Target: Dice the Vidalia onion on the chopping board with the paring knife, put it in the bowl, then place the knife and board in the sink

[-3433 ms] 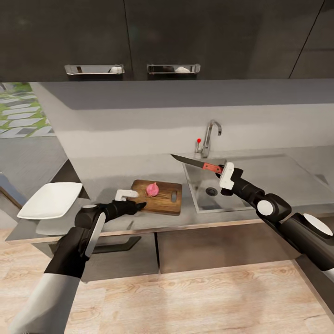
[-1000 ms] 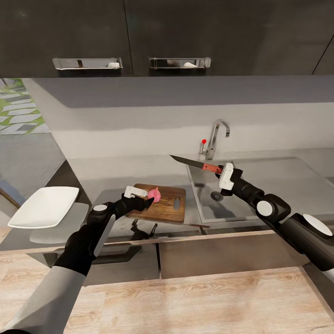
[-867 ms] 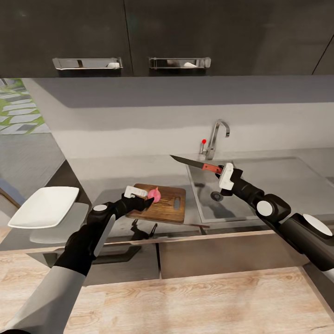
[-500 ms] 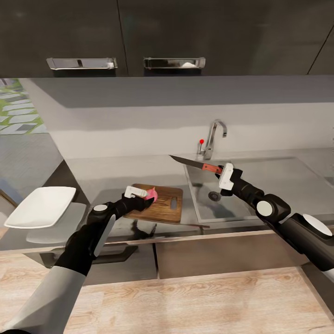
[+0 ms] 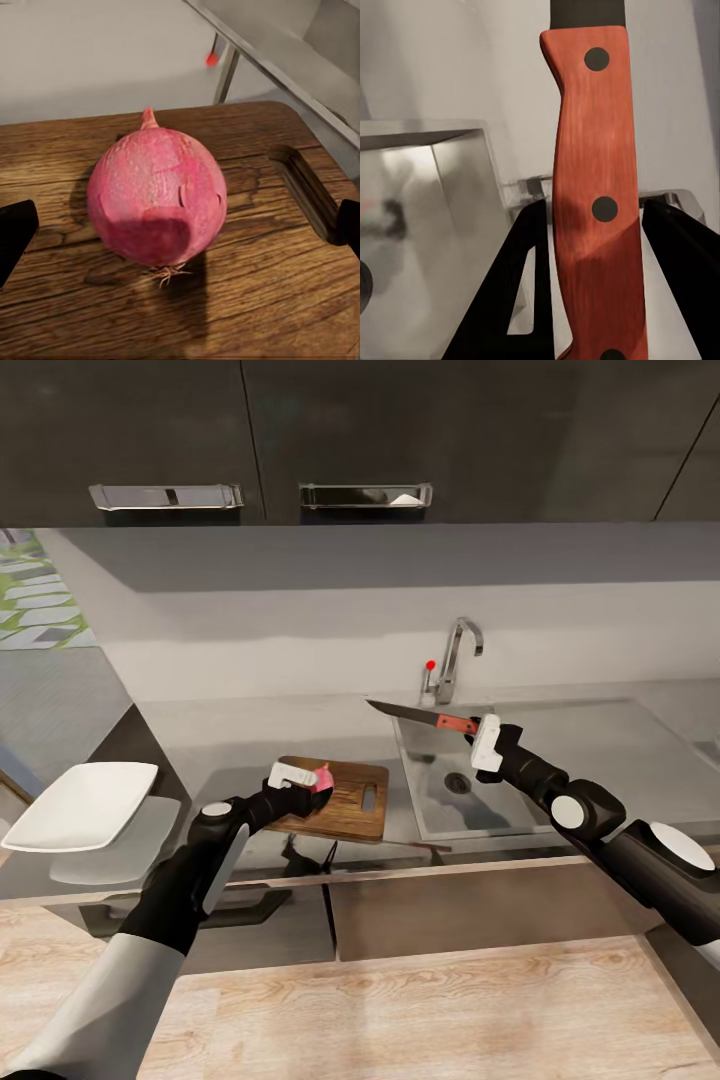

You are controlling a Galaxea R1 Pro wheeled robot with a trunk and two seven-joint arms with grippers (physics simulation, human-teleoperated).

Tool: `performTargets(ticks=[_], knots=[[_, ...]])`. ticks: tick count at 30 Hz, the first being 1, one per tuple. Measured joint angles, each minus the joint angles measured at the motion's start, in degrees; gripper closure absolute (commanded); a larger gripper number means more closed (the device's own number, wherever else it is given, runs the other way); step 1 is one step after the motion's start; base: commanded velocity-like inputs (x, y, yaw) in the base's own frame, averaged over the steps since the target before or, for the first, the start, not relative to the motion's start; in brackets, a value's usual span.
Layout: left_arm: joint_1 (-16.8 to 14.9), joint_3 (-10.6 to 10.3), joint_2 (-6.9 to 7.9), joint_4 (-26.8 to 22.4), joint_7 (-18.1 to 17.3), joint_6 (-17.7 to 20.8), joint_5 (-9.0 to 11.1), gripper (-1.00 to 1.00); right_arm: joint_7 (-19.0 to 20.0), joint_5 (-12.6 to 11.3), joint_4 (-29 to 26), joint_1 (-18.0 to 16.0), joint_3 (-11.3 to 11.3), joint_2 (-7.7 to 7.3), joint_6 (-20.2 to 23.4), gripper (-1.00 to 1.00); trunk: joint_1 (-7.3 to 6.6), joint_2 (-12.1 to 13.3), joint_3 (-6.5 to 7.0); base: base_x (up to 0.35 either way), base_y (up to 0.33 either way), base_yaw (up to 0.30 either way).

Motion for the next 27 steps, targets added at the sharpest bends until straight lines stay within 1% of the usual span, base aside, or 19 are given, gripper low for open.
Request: performTargets(ticks=[7, 8, 10, 11, 12, 15, 23, 27], knots=[[0.0, 0.4, 0.06, 4.0, 0.0, -0.1, 0.0, -1.00, 0.0, 0.2, 0.0, 0.0, 0.0, 0.00, 0.0, 1.00, 0.00, 0.0, 0.00, 0.000, 0.000, 0.000], [0.0, 0.4, 0.07, 4.7, 0.0, -0.8, 0.0, -1.00, 0.0, 0.3, 0.0, 0.0, 0.3, 0.00, 0.0, 1.00, 0.00, 0.0, 0.00, 0.000, 0.000, 0.000], [0.0, 0.4, 0.07, 4.9, 0.0, -1.4, 0.0, -1.00, 0.0, 0.6, 0.0, 0.0, 1.3, 0.00, 0.0, 1.00, 0.00, 0.0, 0.00, 0.000, 0.000, 0.000], [0.0, 0.4, 0.07, 5.0, 0.0, -1.9, 0.0, -1.00, 0.0, 0.9, 0.0, 0.0, 2.8, 0.00, 0.0, 1.00, 0.00, 0.0, 0.00, 0.000, 0.000, 0.000], [0.0, 0.4, 0.07, 5.1, 0.0, -2.1, 0.0, -1.00, 0.0, 1.1, 0.0, 0.0, 3.6, 0.00, 0.0, 1.00, 0.00, 0.0, 0.00, 0.000, 0.000, 0.000], [0.0, 0.4, 0.07, 5.1, 0.0, -2.4, 0.0, -1.00, 0.0, 1.3, 0.0, 0.0, 4.5, 0.05, 0.0, 1.00, 0.00, 0.0, 0.00, 0.000, 0.000, 0.000], [0.0, 0.2, 0.12, 4.8, -0.1, -2.4, 0.0, -1.00, 0.0, 1.4, 0.0, 0.0, 5.0, 0.09, 0.0, 1.00, 0.00, 0.0, 0.00, 0.000, 0.000, 0.000], [0.0, 0.1, 0.62, 4.5, -0.1, -2.3, 0.0, -1.00, 0.0, 1.4, 0.0, 0.0, 5.0, 0.07, 0.0, 1.00, 0.00, 0.0, 0.00, 0.000, 0.000, 0.000]])
